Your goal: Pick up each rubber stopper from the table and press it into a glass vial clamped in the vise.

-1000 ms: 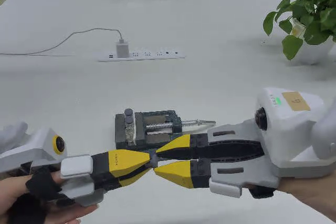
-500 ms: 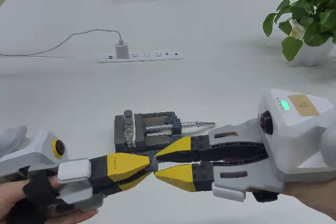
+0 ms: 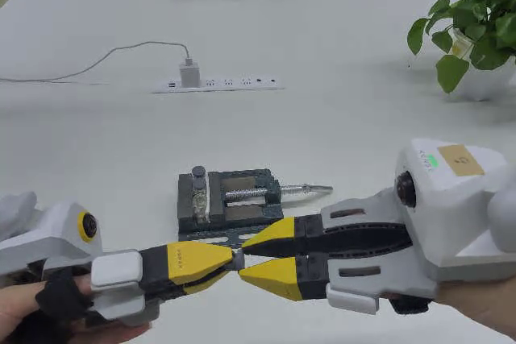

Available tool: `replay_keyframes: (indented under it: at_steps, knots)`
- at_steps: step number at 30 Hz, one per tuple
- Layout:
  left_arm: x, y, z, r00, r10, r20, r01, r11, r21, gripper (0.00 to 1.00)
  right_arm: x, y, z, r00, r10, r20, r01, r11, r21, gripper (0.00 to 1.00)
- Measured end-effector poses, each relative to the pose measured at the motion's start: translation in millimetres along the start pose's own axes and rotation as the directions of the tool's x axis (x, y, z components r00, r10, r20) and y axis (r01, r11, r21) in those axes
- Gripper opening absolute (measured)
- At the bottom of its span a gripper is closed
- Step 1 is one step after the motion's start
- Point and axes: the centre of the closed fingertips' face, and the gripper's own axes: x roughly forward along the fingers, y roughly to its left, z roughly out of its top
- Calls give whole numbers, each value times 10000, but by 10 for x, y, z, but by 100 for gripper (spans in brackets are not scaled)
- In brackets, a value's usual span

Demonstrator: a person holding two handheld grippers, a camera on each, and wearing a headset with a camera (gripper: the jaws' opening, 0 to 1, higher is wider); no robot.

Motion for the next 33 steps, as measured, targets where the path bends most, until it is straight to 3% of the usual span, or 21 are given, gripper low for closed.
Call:
replay_keyframes:
  at_steps: [4, 8, 10, 11, 13, 15, 16, 17, 18, 19, 20, 21, 23, 24, 25, 26, 27, 29, 30, 33]
  knots:
    - [-11, 38, 15, 9996, 289, -28, -286, 9959, 856, 5, 13, -11, -35, 10000, -37, -78, 38, 9999, 94, 5]
    - [-40, 122, 5, 9956, 916, -187, -872, 9823, 1656, 28, 13, -44, -87, 9997, -140, -224, 145, 9996, 225, 5]
    - [-64, 191, -1, 9895, 1417, -279, -1305, 9601, 2474, 38, 10, -58, -113, 9995, -176, -281, 184, 9994, 288, 5]
    - [-87, 248, -8, 9823, 1841, -357, -1649, 9385, 3033, 46, 10, -65, -137, 9992, -191, -359, 203, 9993, 323, 5]
    - [-103, 294, -8, 9742, 2226, -381, -1934, 9093, 3685, 59, 8, -75, -170, 9987, -229, -465, 245, 9991, 337, 5]
    - [-138, 372, 1, 9560, 2902, -434, -2378, 8527, 4652, 71, 7, -77, -210, 9982, -231, -555, 253, 9989, 385, 5]
    - [-164, 423, 1, 9403, 3364, -511, -2592, 8055, 5329, 75, 6, -75, -234, 9979, -200, -619, 230, 9986, 479, 5]
    - [-178, 446, 19, 9311, 3615, -480, -2711, 7741, 5720, 81, 7, -77, -248, 9976, -209, -655, 242, 9985, 492, 5]
    - [-196, 467, 13, 9203, 3877, -518, -2836, 7528, 5941, 85, 6, -83, -262, 9973, -227, -698, 261, 9985, 487, 5]
    - [-224, 502, 21, 9029, 4263, -545, -2977, 7118, 6361, 89, 6, -83, -285, 9969, -188, -766, 233, 9981, 575, 5]
    - [-232, 508, 37, 8971, 4394, -452, -3037, 6878, 6593, 94, 6, -90, -291, 9967, -212, -781, 256, 9981, 554, 5]
    - [-240, 520, 95, 8915, 4528, -167, -3151, 6461, 6951, 98, 6, -92, -304, 9964, -202, -819, 250, 9980, 576, 5]
    - [-288, 554, 127, 8721, 4893, -32, -3366, 6047, 7218, 99, 5, -93, -316, 9961, -199, -859, 251, 9979, 598, 5]
    - [-322, 577, 131, 8588, 5124, -46, -3383, 5737, 7460, 99, 6, -91, -324, 9959, -166, -886, 221, 9978, 621, 5]
    - [-334, 587, 145, 8541, 5200, 7, -3397, 5569, 7580, 99, 7, -94, -330, 9958, -174, -903, 231, 9978, 629, 5]
    - [-359, 610, 155, 8431, 5376, 67, -3501, 5394, 7658, 99, 7, -101, -336, 9956, -196, -919, 253, 9978, 613, 5]
    - [-390, 637, 197, 8322, 5537, 285, -3631, 5056, 7826, 99, 7, -101, -347, 9954, -162, -943, 225, 9976, 661, 5]
    - [-439, 661, 230, 8182, 5731, 460, -3627, 4525, 8147, 99, 5, -107, -361, 9950, -156, -983, 222, 9976, 661, 5]
    - [-440, 650, 239, 8216, 5673, 553, -3647, 4486, 8160, 99, 4, -110, -366, 9949, -154, -998, 221, 9976, 664, 5]
    - [-501, 678, 302, 8007, 5926, 880, -3806, 3897, 8386, 99, -2, -117, -376, 9946, -144, -1028, 217, 9973, 705, 5]
